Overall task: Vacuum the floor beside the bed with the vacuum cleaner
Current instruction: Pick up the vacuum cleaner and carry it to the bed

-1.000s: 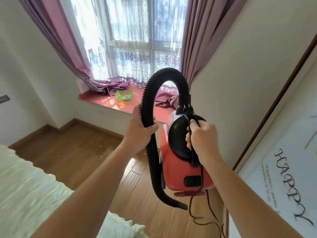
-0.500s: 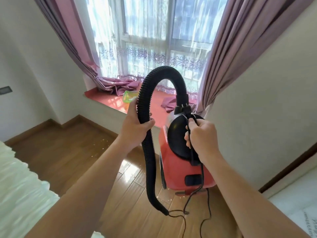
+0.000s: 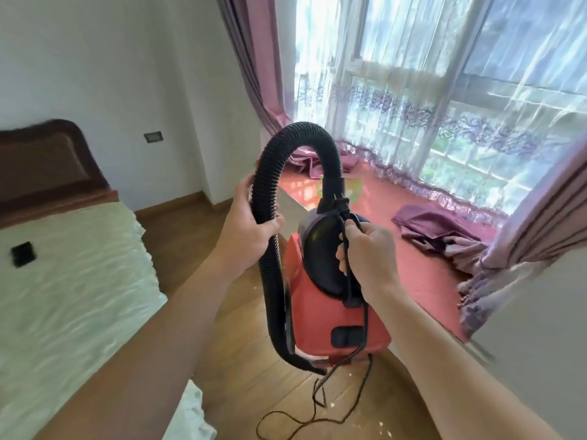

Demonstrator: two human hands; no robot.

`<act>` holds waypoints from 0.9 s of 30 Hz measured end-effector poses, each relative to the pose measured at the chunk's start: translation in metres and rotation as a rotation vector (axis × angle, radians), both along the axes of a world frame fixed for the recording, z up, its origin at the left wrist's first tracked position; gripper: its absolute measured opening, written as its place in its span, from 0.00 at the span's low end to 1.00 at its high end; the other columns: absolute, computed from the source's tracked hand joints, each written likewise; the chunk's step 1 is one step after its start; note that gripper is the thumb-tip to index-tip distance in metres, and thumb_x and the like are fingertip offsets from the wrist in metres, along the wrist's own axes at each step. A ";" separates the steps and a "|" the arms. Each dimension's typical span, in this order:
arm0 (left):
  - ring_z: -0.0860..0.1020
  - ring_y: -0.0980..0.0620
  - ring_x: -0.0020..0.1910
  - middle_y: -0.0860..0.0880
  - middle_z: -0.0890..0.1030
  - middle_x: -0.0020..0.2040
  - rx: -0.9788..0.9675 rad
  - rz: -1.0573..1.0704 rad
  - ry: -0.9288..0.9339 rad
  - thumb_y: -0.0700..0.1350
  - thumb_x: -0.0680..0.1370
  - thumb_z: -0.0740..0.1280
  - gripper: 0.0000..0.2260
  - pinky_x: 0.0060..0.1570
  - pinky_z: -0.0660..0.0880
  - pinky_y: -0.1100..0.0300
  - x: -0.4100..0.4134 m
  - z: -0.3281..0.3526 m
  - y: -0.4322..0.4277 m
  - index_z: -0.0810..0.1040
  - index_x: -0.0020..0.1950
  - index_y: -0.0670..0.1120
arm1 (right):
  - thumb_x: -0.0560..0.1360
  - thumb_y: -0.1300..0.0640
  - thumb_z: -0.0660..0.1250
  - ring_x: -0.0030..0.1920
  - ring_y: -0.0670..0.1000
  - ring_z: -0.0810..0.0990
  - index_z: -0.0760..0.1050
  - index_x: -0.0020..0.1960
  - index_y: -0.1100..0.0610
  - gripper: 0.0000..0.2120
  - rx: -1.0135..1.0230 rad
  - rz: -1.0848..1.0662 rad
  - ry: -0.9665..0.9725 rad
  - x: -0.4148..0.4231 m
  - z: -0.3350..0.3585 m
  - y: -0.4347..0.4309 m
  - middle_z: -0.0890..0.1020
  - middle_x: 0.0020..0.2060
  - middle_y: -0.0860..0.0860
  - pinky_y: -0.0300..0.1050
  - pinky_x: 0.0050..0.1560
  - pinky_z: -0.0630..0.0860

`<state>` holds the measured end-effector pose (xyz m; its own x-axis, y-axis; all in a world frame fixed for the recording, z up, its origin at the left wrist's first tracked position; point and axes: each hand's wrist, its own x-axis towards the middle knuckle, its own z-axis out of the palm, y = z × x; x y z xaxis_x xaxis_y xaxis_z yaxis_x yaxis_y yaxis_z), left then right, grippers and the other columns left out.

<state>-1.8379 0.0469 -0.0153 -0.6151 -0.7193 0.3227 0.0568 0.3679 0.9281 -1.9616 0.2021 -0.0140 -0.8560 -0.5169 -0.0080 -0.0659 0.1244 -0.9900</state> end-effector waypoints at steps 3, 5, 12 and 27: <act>0.79 0.51 0.48 0.40 0.79 0.54 0.002 0.137 0.002 0.34 0.76 0.72 0.30 0.48 0.78 0.62 -0.004 0.002 -0.023 0.66 0.67 0.61 | 0.83 0.57 0.60 0.22 0.54 0.72 0.74 0.36 0.59 0.17 0.008 0.122 0.010 -0.020 0.001 -0.038 0.78 0.24 0.53 0.46 0.28 0.69; 0.80 0.51 0.48 0.43 0.79 0.52 -0.006 0.231 0.005 0.33 0.76 0.72 0.29 0.50 0.78 0.62 -0.004 0.006 -0.036 0.66 0.66 0.59 | 0.83 0.56 0.60 0.22 0.54 0.73 0.74 0.36 0.58 0.17 0.009 0.201 0.022 -0.031 0.005 -0.064 0.78 0.24 0.52 0.45 0.27 0.69; 0.80 0.50 0.50 0.48 0.79 0.51 -0.004 0.462 0.032 0.35 0.77 0.72 0.30 0.51 0.79 0.60 0.014 0.012 -0.077 0.66 0.73 0.54 | 0.82 0.56 0.61 0.22 0.53 0.74 0.75 0.35 0.60 0.18 0.023 0.403 0.105 -0.047 0.017 -0.148 0.78 0.22 0.50 0.48 0.29 0.73; 0.80 0.43 0.50 0.40 0.80 0.51 0.091 0.552 0.116 0.38 0.73 0.71 0.30 0.59 0.79 0.41 0.081 -0.016 -0.276 0.67 0.73 0.51 | 0.83 0.56 0.61 0.24 0.53 0.73 0.77 0.36 0.59 0.17 0.055 0.531 0.054 0.017 0.002 -0.363 0.77 0.23 0.49 0.46 0.29 0.71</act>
